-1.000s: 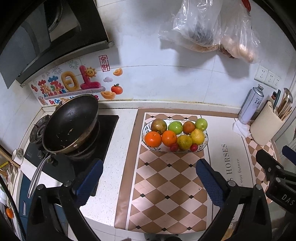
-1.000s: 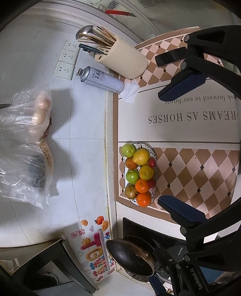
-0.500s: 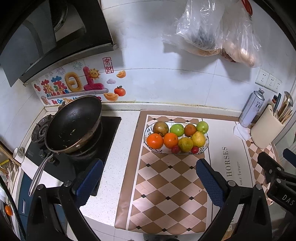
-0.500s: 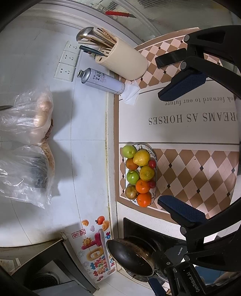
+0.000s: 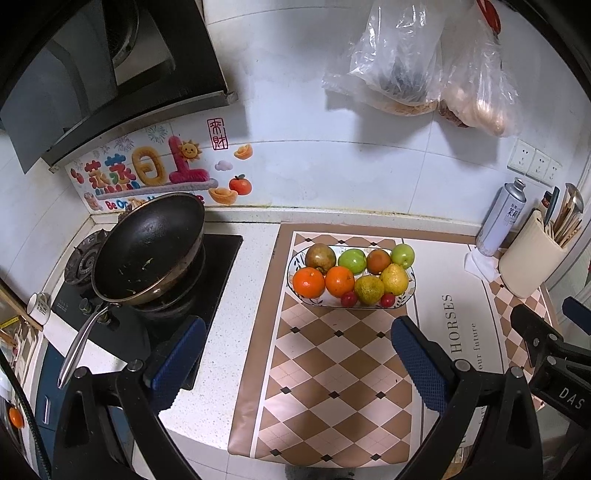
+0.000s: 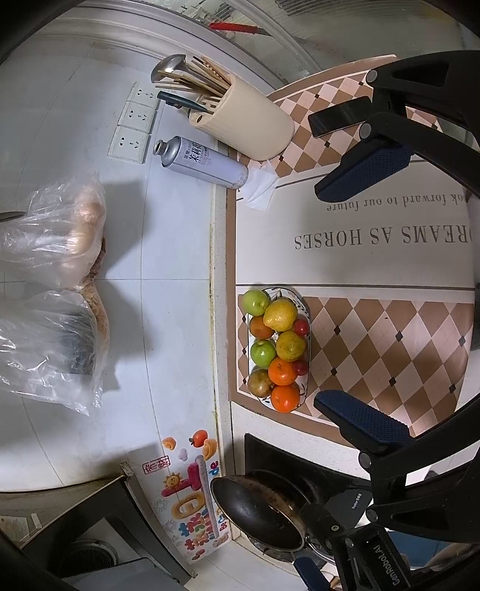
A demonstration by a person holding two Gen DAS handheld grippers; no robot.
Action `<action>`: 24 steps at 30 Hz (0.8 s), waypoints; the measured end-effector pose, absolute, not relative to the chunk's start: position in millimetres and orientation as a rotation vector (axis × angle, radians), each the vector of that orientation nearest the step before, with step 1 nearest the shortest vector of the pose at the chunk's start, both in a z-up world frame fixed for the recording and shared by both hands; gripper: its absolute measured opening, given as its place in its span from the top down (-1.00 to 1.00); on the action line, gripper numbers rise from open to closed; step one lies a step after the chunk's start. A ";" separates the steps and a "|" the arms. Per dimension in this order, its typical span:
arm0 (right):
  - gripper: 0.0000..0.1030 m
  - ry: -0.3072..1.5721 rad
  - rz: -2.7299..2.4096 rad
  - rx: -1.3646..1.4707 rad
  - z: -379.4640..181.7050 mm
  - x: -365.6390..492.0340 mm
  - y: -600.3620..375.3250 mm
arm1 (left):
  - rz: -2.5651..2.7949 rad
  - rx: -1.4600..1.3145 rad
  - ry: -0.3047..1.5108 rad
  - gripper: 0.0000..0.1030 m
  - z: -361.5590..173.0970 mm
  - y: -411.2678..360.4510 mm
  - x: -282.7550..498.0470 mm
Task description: Organize fruits
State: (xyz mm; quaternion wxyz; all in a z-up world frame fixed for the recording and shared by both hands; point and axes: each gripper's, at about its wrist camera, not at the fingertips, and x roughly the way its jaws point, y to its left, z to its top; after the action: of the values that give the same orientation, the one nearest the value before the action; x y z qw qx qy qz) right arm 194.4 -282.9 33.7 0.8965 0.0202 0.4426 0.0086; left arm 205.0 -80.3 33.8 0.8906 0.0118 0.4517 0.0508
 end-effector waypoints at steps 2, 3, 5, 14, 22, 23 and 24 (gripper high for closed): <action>-1.00 0.912 0.021 0.042 35.8 190.0 -282.5 | 0.108 0.025 0.929 -0.99 37.4 -82.0 202.4; -1.00 0.910 0.021 0.041 36.1 188.4 -281.9 | 0.111 0.027 0.923 -0.99 39.0 -82.3 201.7; -1.00 0.908 0.021 0.041 36.8 185.1 -281.7 | 0.113 0.025 0.916 -0.99 41.7 -82.9 200.2; -1.00 0.914 0.027 0.045 38.5 180.7 -281.3 | 0.114 0.019 0.911 -0.99 42.1 -85.5 193.4; -1.00 0.916 0.034 0.041 39.7 181.4 -279.9 | 0.111 0.018 0.910 -0.99 42.1 -85.8 192.2; -1.00 0.915 0.034 0.042 39.8 181.1 -279.8 | 0.113 0.018 0.910 -0.99 42.0 -85.5 192.0; -1.00 0.914 0.035 0.041 40.2 181.4 -279.5 | 0.113 0.018 0.909 -0.99 42.2 -85.5 191.9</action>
State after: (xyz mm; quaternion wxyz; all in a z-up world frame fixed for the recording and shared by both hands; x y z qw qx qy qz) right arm 181.4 -279.5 40.2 0.8970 0.0197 0.4412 0.0170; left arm 191.9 -85.5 42.2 0.8970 0.0088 0.4386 0.0544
